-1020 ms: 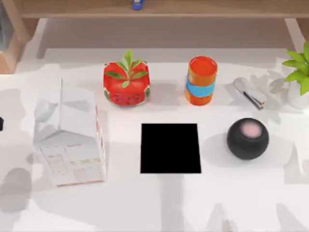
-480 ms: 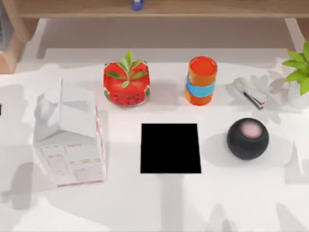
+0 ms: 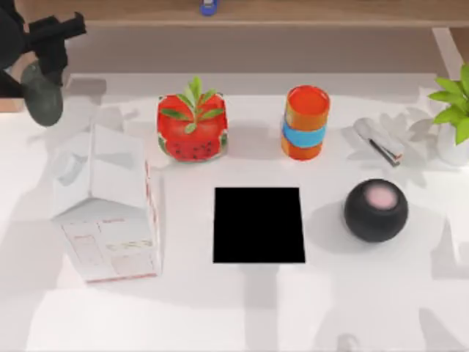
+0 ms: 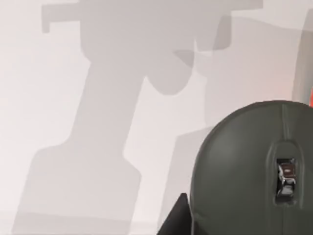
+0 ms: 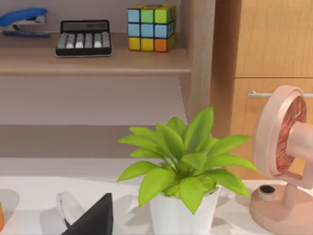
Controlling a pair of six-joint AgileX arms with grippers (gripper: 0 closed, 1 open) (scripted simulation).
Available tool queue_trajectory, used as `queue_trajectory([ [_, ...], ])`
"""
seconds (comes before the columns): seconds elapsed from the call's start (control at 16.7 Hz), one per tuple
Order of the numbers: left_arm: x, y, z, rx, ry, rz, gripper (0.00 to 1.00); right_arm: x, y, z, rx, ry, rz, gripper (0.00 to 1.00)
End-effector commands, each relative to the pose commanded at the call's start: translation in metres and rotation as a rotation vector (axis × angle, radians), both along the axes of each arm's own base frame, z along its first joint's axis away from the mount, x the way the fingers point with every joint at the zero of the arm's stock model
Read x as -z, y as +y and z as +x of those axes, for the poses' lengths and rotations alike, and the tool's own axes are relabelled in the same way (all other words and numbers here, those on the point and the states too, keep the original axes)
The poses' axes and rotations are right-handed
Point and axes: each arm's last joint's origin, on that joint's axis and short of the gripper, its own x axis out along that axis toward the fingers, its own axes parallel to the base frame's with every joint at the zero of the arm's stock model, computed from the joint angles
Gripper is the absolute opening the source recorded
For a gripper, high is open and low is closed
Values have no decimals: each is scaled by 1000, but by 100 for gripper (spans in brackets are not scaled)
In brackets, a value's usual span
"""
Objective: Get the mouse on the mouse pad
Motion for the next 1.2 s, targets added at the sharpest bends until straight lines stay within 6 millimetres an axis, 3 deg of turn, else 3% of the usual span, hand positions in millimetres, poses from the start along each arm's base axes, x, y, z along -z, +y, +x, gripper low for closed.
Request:
queue_trajectory([
  [0.24,6,-104,23,57,69,-77,0,0,0,0,0,0,0,100],
  [0.42,33,-186,11,133,182,-28,0,0,0,0,0,0,0,100],
  [0.6,67,-245,-12,201,270,92,0,0,0,0,0,0,0,100],
  [0.78,88,-271,-26,243,300,182,0,0,0,0,0,0,0,100],
  [1.2,91,-272,-27,244,302,187,0,0,0,0,0,0,0,100],
])
